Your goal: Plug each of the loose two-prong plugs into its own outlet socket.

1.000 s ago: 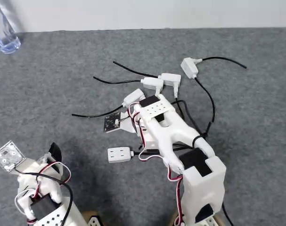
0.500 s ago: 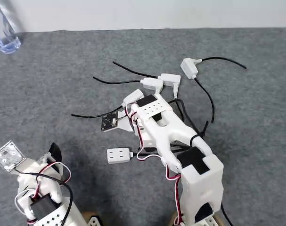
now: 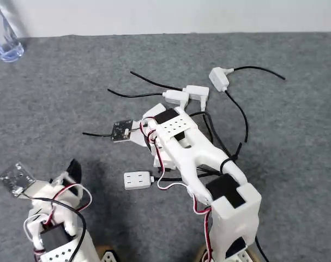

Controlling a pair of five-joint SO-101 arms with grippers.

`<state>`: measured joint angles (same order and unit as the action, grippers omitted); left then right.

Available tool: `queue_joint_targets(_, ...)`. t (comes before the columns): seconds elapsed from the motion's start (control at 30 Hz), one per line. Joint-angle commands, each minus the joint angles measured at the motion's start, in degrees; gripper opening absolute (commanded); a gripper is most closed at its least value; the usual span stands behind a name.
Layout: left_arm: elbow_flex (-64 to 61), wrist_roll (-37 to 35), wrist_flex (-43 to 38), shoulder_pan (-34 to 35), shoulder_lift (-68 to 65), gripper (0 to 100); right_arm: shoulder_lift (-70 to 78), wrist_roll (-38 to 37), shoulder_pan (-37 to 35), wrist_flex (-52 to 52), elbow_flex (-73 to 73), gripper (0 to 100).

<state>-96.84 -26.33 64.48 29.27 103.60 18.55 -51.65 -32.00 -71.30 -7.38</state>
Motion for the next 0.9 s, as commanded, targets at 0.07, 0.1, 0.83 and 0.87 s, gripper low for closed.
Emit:
queue_joint_targets(0.07, 0.4, -8.26, 0.26, -2.02, 0.62, 28, -4.18, 1.23, -0.75, 2.86, 1.93, 0.8)
queue_joint_targets(0.1, 0.4, -8.26, 0.26, -2.02, 0.62, 28, -4.0, 1.32, -1.45, 3.21, 2.99, 0.8)
queue_joint_targets(0.83, 0.4, -8.18, 1.76, -2.2, 0.53, 28, 10.51, 0.88, -4.09, 1.71, 16.09, 18.7)
queue_joint_targets(0.87, 0.4, -8.18, 1.76, -2.2, 0.53, 28, 10.51, 0.88, -4.26, 0.92, 16.18, 18.2)
